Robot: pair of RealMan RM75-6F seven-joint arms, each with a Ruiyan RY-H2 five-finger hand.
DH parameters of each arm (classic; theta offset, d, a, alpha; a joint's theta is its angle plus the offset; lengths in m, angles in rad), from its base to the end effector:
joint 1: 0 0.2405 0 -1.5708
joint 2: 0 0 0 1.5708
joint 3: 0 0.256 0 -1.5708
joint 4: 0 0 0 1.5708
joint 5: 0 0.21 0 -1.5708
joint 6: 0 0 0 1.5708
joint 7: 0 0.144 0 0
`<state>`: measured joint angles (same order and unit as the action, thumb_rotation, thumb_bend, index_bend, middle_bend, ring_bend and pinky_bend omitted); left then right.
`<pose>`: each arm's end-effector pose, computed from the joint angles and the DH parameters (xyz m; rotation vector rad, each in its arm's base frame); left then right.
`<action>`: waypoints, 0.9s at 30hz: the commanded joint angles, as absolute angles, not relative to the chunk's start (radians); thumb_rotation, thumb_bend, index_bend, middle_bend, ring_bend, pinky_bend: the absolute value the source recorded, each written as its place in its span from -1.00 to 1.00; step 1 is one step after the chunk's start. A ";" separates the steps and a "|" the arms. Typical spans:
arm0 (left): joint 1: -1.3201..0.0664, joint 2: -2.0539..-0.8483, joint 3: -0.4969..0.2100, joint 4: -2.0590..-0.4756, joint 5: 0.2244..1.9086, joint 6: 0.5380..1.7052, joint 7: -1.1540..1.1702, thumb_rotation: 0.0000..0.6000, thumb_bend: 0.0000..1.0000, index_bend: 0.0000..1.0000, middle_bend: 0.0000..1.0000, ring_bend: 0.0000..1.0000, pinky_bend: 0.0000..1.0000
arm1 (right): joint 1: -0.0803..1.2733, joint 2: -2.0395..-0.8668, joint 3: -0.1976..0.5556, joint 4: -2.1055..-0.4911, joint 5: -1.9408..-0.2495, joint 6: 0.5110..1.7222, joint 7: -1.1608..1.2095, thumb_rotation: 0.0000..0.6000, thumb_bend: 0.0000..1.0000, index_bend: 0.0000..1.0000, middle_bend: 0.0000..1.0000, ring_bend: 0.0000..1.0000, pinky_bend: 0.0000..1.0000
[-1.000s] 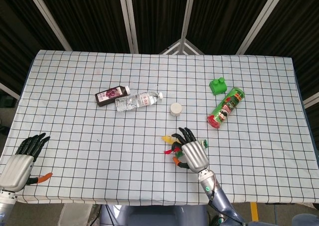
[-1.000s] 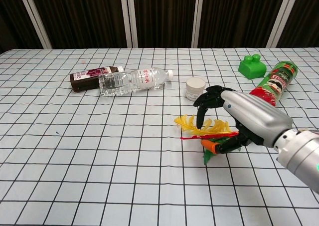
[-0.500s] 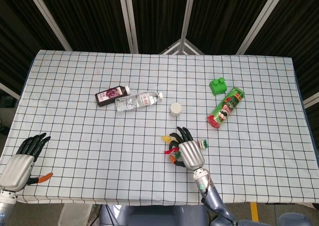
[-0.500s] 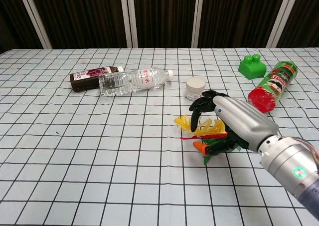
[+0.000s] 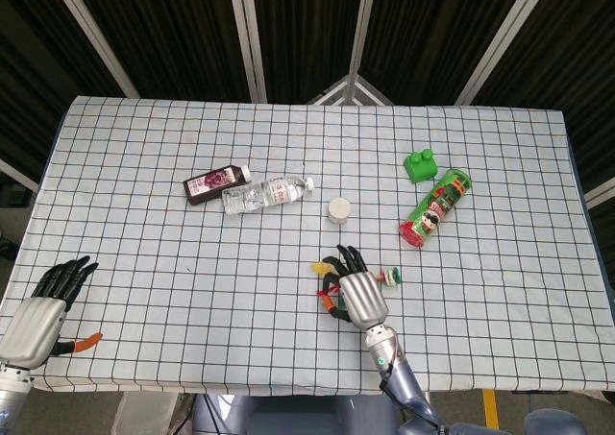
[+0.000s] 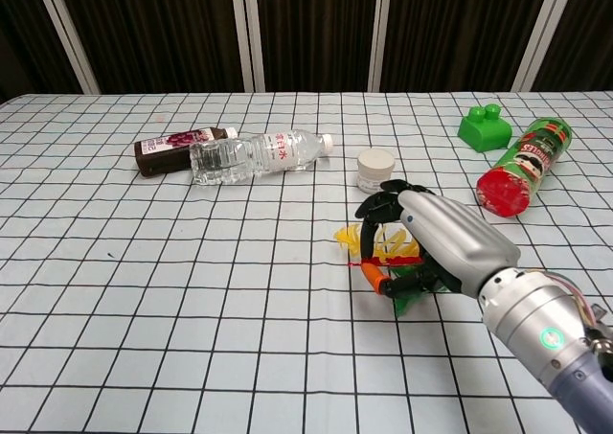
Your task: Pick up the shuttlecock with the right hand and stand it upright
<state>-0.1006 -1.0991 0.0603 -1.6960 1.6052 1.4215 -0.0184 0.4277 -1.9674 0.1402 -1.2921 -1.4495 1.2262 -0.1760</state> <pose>-0.2913 0.1583 0.1302 -1.5553 -1.0445 -0.9162 -0.1400 -0.2477 -0.0976 1.6312 -1.1578 1.2613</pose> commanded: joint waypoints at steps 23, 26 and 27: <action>-0.099 -1.108 0.061 -1.698 1.602 1.420 0.014 1.00 -1.00 -1.00 -1.00 -1.00 -1.00 | 0.359 -1.592 0.258 -1.677 -1.363 1.330 -0.276 1.00 0.03 0.21 -0.49 -1.00 -1.00; -0.100 -1.111 0.060 -1.698 1.598 1.418 0.022 1.00 -1.00 -1.00 -1.00 -1.00 -1.00 | 0.333 -1.545 0.261 -1.686 -1.333 1.340 -0.259 1.00 0.03 0.13 -0.49 -1.00 -1.00; -0.100 -1.112 0.059 -1.698 1.596 1.419 0.025 1.00 -1.00 -1.00 -1.00 -1.00 -1.00 | 0.325 -1.526 0.259 -1.689 -1.328 1.342 -0.248 1.00 0.03 0.07 -0.49 -1.00 -1.00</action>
